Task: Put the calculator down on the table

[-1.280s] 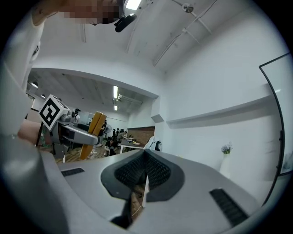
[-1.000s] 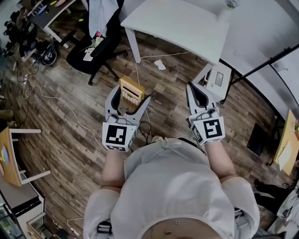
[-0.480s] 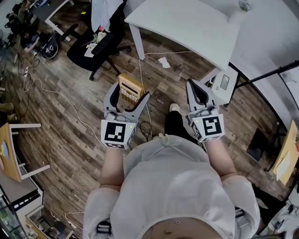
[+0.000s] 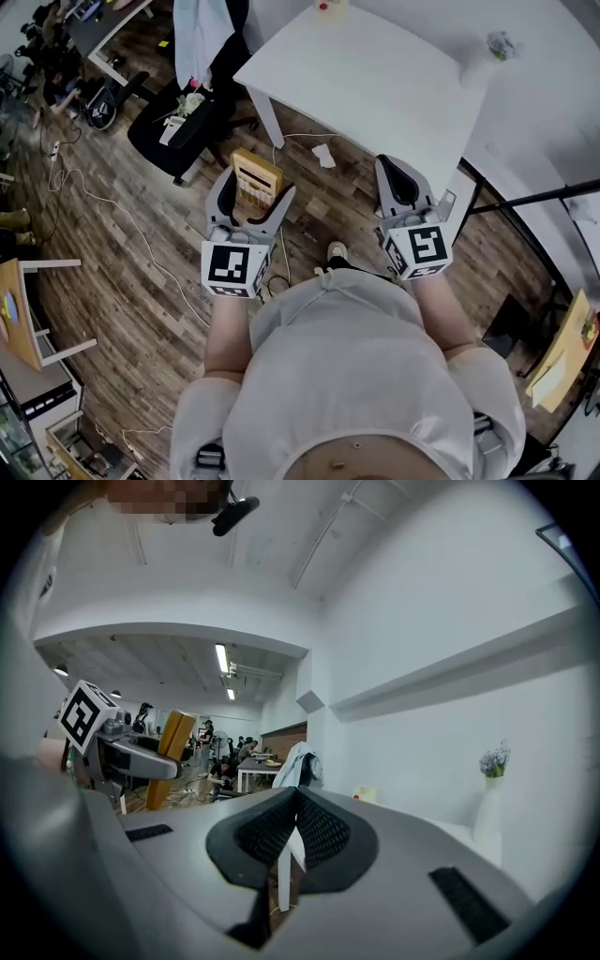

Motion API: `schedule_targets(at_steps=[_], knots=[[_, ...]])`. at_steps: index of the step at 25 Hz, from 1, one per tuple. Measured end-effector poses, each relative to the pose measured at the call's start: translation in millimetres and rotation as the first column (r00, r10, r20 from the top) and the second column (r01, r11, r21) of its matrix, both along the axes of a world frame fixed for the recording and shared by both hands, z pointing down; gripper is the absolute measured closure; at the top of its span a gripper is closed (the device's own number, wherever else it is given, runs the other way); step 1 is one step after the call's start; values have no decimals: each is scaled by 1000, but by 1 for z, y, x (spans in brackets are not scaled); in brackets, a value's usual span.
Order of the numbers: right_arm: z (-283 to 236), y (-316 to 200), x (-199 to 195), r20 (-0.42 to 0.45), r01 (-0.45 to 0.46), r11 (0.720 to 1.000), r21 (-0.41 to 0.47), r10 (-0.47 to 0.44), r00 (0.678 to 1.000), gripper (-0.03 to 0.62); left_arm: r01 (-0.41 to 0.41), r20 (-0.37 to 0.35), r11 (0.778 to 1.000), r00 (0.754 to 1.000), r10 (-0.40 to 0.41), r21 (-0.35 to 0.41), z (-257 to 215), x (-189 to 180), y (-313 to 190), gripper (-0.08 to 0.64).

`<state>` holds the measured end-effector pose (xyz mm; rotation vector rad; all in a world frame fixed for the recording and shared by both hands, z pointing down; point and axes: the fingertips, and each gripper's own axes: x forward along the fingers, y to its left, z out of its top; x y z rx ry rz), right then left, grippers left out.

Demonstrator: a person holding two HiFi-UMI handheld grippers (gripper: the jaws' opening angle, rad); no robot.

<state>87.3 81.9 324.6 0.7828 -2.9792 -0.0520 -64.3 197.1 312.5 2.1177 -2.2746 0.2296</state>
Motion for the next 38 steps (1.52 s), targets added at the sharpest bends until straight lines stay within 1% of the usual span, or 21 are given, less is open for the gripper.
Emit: schedule_targets(at_steps=[5,10,14,17,22,24,26,27,31,34,38], knots=[[3,-75,-1,-18,-1,1000,-4,1,1000,588,3,2,1000,1000,-3,-2,-4,0,-77,147],[16,-131,2,-27,-36,999,-25,35,999,588,-26,-8,999,1000,26,-35,11,-1,-140,147],[29,-167,8,-41,-85,996,-40,83,996,588,-84,-10,995,996,84,-58,22,2,-187,147],[37,-193,7,-50,-132,990,-46,130,990,588,-142,2,987,990,143,-75,29,-1,-224,147],[47,-239,-3,-73,-227,972,-59,223,972,588,-244,3,965,969,246,-91,35,-22,-294,147],[53,-261,-15,-88,-260,963,-73,253,963,588,-272,23,956,961,276,-110,39,-37,-321,147],[59,-284,-28,-105,-294,952,-79,285,953,588,-308,45,943,948,316,-128,46,-53,-349,147],[62,-295,-35,-117,-312,947,-78,302,946,588,-328,44,935,941,336,-137,51,-60,-363,147],[80,-326,-54,-154,-390,915,-107,372,915,588,-406,2,893,910,414,-193,78,-82,-404,147],[94,-342,-68,-180,-439,889,-128,415,892,586,-459,-34,854,884,466,-245,104,-96,-429,147],[114,-359,-78,-212,-500,851,-160,465,859,588,-522,-75,784,845,530,-335,148,-106,-457,147]])
